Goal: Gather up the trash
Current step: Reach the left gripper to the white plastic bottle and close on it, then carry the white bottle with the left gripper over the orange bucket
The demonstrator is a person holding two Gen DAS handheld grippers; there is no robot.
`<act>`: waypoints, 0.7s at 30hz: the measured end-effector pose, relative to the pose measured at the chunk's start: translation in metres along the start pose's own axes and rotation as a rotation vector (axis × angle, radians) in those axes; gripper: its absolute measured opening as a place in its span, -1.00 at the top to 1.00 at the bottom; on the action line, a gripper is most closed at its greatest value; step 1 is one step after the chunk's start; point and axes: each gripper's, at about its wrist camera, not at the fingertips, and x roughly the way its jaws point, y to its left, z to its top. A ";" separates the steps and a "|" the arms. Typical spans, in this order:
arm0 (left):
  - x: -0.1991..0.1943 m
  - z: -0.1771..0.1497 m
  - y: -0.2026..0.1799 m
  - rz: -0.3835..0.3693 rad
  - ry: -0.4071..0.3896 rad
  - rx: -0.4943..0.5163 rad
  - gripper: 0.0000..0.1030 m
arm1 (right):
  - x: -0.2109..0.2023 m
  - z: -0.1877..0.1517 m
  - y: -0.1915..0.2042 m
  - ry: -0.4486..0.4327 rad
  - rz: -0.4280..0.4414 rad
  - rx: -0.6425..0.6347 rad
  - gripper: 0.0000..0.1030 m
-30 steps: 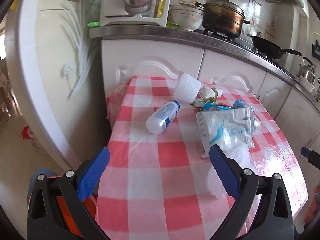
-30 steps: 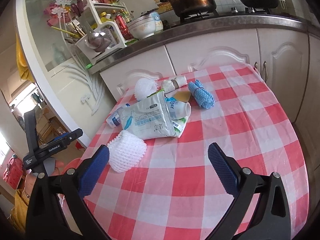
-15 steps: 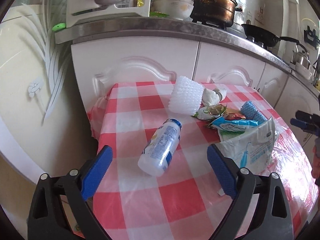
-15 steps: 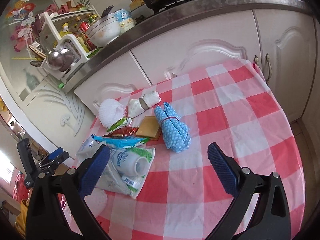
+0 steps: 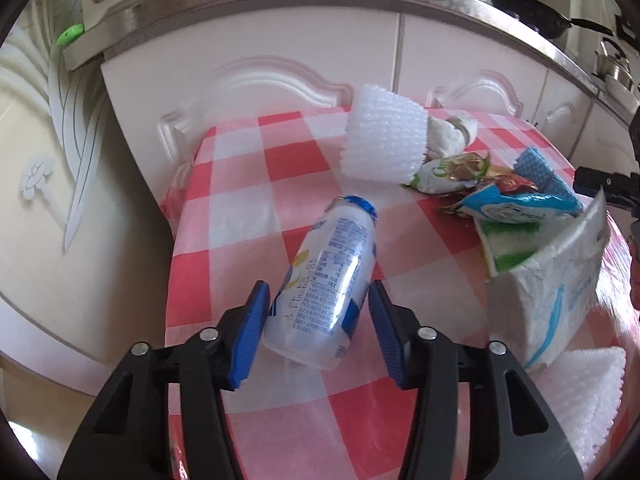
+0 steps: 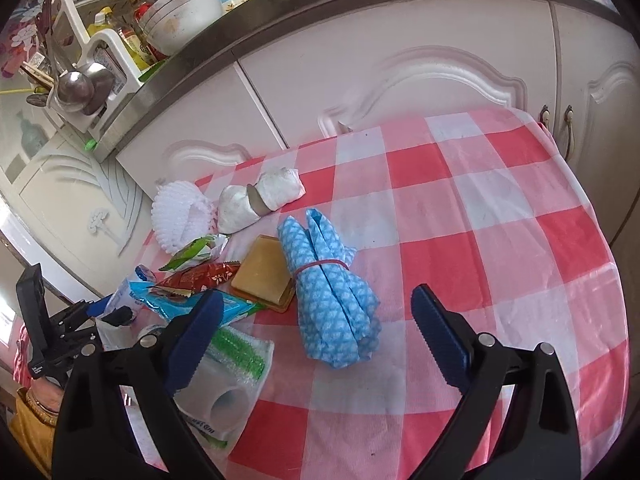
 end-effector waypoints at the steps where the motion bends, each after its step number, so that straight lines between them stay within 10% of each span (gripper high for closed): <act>1: 0.000 0.001 0.001 0.000 -0.002 -0.011 0.02 | 0.003 0.001 0.000 0.004 -0.009 -0.010 -0.63; 21: -0.021 -0.009 0.008 0.039 -0.041 -0.126 0.08 | 0.013 -0.009 -0.002 0.031 -0.073 -0.036 0.24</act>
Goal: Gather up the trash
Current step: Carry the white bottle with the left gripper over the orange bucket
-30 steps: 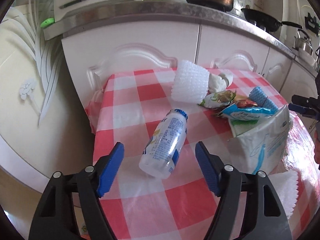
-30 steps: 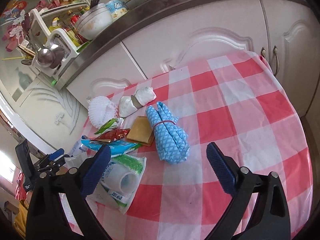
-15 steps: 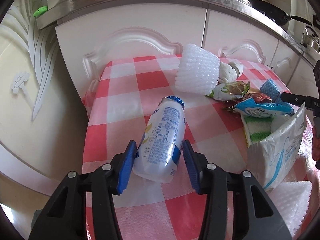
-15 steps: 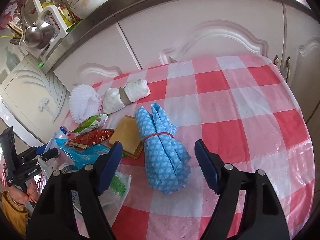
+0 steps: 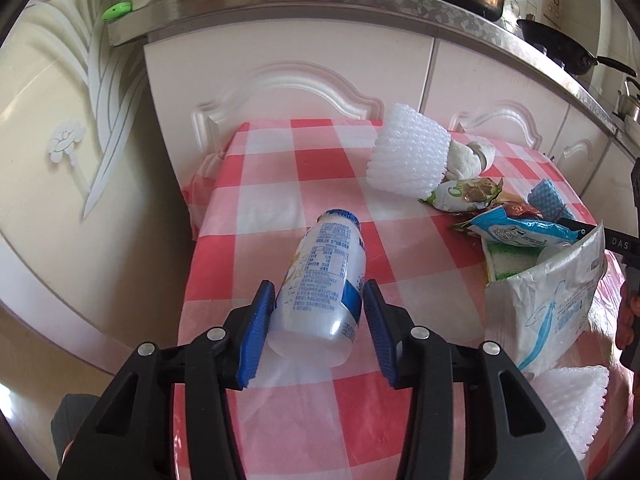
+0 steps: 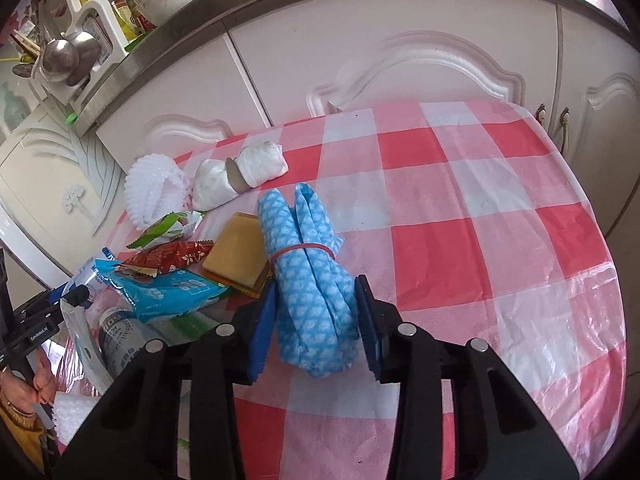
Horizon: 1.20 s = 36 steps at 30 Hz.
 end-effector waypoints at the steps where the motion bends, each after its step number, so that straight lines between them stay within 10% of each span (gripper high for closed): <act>1: -0.003 -0.001 0.002 0.001 -0.005 -0.010 0.09 | -0.004 -0.001 0.000 -0.013 0.003 0.006 0.25; 19: -0.100 -0.050 0.031 0.002 -0.117 -0.157 0.12 | -0.106 -0.030 0.025 -0.183 0.104 0.049 0.37; 36: -0.196 -0.127 0.114 0.127 -0.183 -0.322 0.13 | -0.145 -0.085 0.171 -0.116 0.371 -0.179 0.40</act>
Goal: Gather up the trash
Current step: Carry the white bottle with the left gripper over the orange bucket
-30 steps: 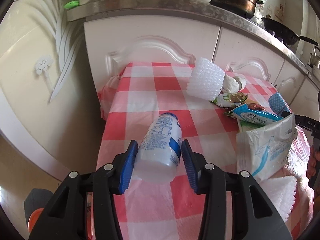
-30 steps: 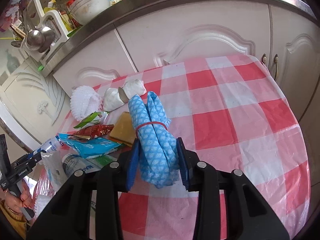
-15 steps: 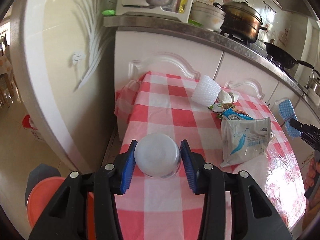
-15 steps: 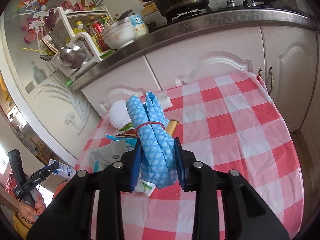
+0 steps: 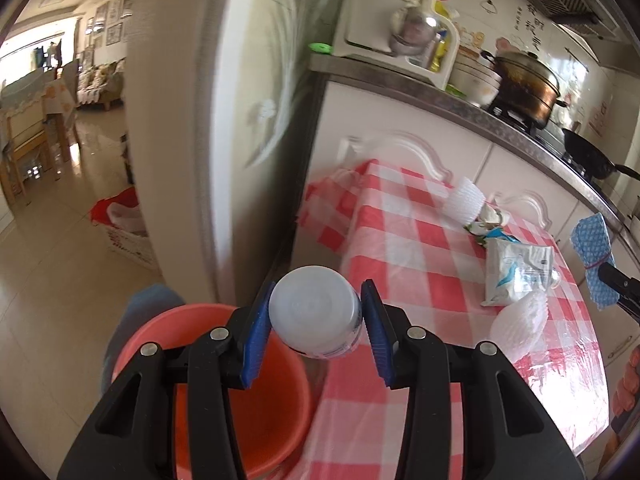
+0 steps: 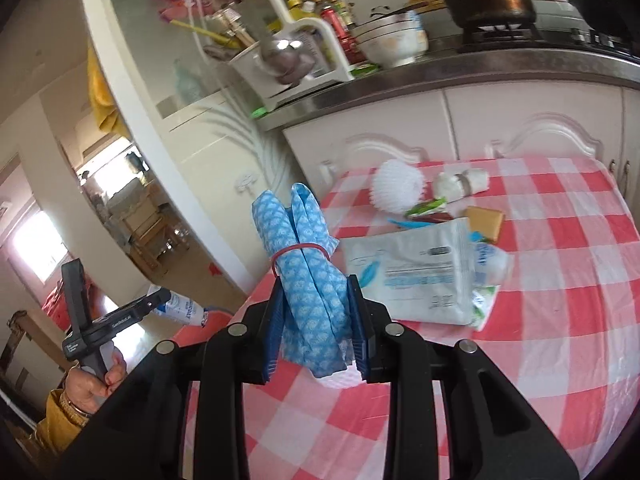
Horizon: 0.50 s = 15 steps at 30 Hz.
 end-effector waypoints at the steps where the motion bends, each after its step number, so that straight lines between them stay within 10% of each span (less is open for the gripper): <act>1: -0.004 -0.003 0.007 0.012 -0.003 -0.005 0.13 | 0.006 -0.002 0.014 0.019 0.024 -0.020 0.40; 15: 0.006 -0.065 0.095 0.160 0.106 -0.107 0.13 | 0.123 -0.049 0.153 0.322 0.238 -0.240 0.40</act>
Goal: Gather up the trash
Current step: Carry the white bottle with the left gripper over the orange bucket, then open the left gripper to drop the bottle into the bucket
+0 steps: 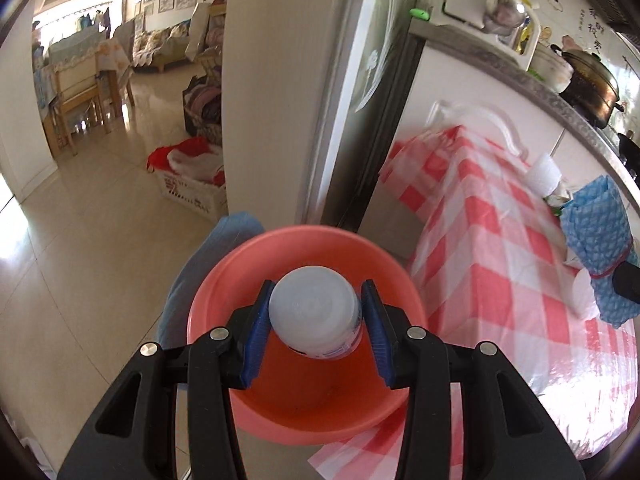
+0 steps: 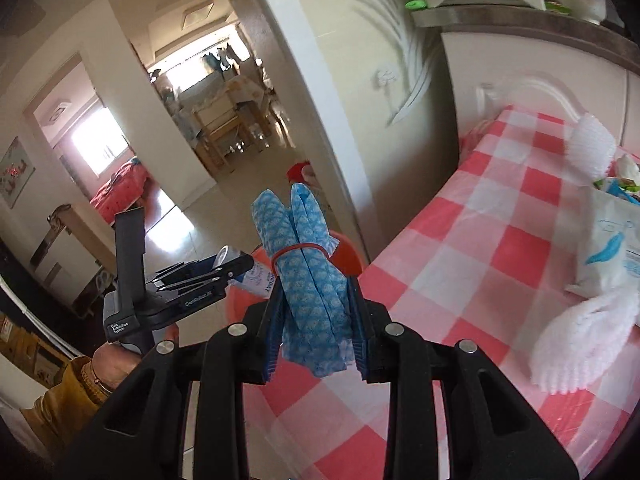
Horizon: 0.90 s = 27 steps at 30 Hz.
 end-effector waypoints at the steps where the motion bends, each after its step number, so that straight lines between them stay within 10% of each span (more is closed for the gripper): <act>1: 0.004 -0.004 0.003 0.003 0.012 -0.007 0.13 | 0.009 -0.001 0.005 0.022 0.007 -0.011 0.40; 20: 0.054 -0.037 0.007 0.030 0.141 -0.007 0.12 | 0.094 -0.014 0.031 0.184 -0.023 -0.080 0.31; 27: 0.058 -0.043 0.013 0.021 0.145 -0.043 -0.25 | 0.087 -0.015 0.023 0.134 -0.023 -0.029 -0.15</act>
